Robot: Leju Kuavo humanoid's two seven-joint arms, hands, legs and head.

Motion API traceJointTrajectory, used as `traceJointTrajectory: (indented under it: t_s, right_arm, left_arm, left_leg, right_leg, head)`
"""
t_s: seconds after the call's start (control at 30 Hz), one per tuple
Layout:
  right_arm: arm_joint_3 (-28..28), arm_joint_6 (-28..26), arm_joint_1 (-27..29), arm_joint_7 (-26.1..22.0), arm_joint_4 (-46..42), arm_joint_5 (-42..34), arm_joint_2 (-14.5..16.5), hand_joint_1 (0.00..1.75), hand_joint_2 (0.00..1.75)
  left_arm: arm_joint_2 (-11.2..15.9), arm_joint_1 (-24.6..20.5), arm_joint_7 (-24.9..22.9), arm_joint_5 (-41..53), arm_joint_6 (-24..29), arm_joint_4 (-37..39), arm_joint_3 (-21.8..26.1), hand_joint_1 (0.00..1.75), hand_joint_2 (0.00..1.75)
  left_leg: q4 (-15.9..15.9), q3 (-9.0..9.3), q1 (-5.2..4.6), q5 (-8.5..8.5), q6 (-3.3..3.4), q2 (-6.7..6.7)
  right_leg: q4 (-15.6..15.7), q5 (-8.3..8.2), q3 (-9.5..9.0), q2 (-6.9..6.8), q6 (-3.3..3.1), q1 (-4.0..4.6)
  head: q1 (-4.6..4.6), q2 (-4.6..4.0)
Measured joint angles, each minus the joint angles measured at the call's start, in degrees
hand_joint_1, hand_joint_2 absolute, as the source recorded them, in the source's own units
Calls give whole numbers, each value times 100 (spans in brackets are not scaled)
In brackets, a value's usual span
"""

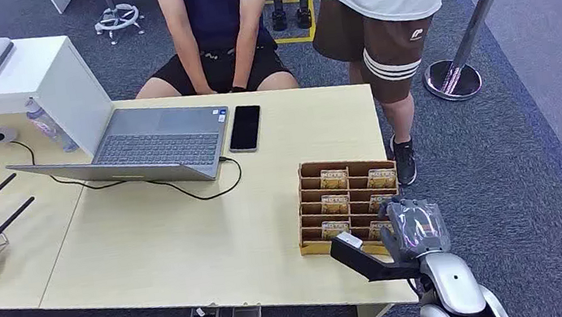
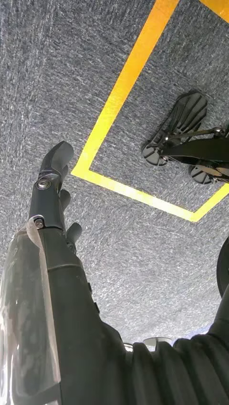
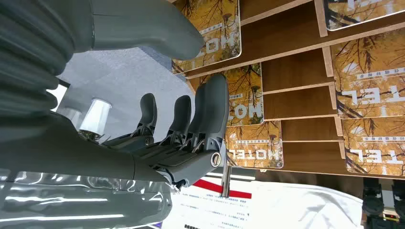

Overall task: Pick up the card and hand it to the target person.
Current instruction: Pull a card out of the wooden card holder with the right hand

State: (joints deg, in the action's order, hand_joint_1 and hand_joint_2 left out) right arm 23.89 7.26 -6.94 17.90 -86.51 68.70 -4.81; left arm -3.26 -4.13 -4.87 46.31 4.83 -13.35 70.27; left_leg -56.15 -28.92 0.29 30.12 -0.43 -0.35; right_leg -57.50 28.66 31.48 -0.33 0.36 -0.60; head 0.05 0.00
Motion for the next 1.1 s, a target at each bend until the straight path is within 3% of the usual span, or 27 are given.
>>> traceJointTrajectory:
  t_s: [0.37,0.8,1.1]
  right_arm:
    - [-3,19,11,0,0,0,0,92,175]
    - [-34,26,27,0,8,4,0,108,175]
    - [-37,42,34,0,15,6,0,100,175]
  left_arm:
    - [0,0,0,0,-2,0,4,0,175]
    - [0,0,-15,0,-2,-1,7,0,175]
    - [2,0,-47,0,1,-1,11,0,175]
  left_leg:
    - [0,0,0,0,0,0]
    - [0,0,0,0,0,0]
    - [0,-1,0,0,0,0]
  right_leg:
    - [0,0,0,0,0,0]
    - [0,0,0,0,0,0]
    - [0,0,0,0,0,0]
  head:
    - [-1,0]
    - [-1,0]
    - [-1,0]
